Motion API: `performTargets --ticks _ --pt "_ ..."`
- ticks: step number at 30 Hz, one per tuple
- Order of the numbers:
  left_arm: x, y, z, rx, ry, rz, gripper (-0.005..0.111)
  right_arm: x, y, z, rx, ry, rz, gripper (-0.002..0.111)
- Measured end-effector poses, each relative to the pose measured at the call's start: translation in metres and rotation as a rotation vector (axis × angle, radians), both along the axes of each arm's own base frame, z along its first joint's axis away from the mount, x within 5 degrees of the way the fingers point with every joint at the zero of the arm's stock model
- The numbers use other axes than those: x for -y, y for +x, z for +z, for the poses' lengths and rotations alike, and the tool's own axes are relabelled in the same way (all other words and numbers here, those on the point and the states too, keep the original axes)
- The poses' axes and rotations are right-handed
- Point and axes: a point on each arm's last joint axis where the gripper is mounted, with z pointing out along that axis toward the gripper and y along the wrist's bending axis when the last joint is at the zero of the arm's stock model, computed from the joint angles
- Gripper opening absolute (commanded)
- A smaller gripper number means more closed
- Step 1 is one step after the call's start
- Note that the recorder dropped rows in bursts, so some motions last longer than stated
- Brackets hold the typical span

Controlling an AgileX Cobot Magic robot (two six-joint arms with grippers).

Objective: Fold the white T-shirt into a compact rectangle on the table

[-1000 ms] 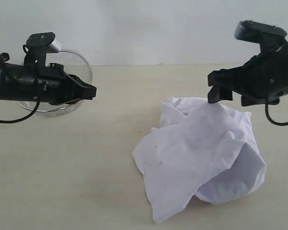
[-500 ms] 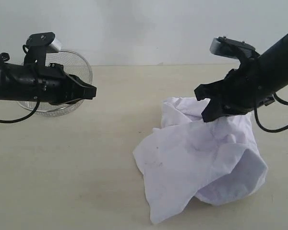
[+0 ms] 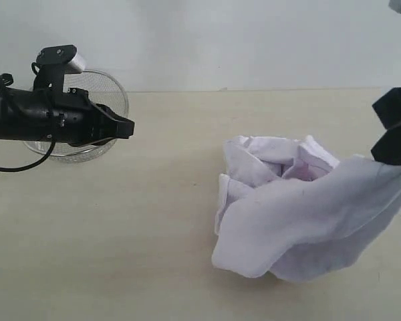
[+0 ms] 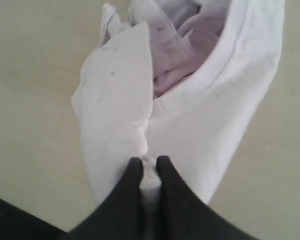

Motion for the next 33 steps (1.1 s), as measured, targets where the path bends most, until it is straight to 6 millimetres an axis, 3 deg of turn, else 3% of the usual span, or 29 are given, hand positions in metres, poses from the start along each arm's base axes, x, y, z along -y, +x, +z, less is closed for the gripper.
performTargets --ticks 4,7,9,12,14,16,24,29,33 --pt "0.0 0.0 0.0 0.0 0.0 0.0 0.005 0.001 -0.021 0.009 0.035 0.006 0.002 0.0" --pt "0.0 0.0 0.0 0.0 0.0 0.0 0.005 0.003 -0.034 -0.005 0.0 -0.002 0.003 0.007" --pt "0.0 0.0 0.0 0.0 0.0 0.0 0.005 0.003 -0.041 -0.023 -0.06 -0.013 0.004 0.019" --pt "0.0 0.0 0.0 0.0 0.0 0.0 0.005 0.004 -0.049 -0.052 -0.166 -0.025 0.006 0.047" --pt "0.0 0.0 0.0 0.0 0.0 0.0 0.005 0.005 -0.051 -0.06 -0.18 -0.024 0.0 0.064" --pt "0.0 0.0 0.0 0.0 0.0 0.0 0.005 0.005 -0.049 -0.062 -0.159 -0.021 -0.012 0.073" --pt "0.012 0.001 0.006 0.014 -0.07 -0.082 0.005 0.017 -0.021 -0.053 0.144 -0.086 -0.183 0.065" --pt "0.047 0.001 -0.001 0.002 -0.086 -0.189 0.005 0.023 0.001 -0.056 0.229 -0.109 -0.296 0.057" --pt "0.082 -0.001 -0.011 -0.009 -0.065 -0.272 0.005 0.022 0.028 -0.082 0.137 -0.132 -0.302 0.057"
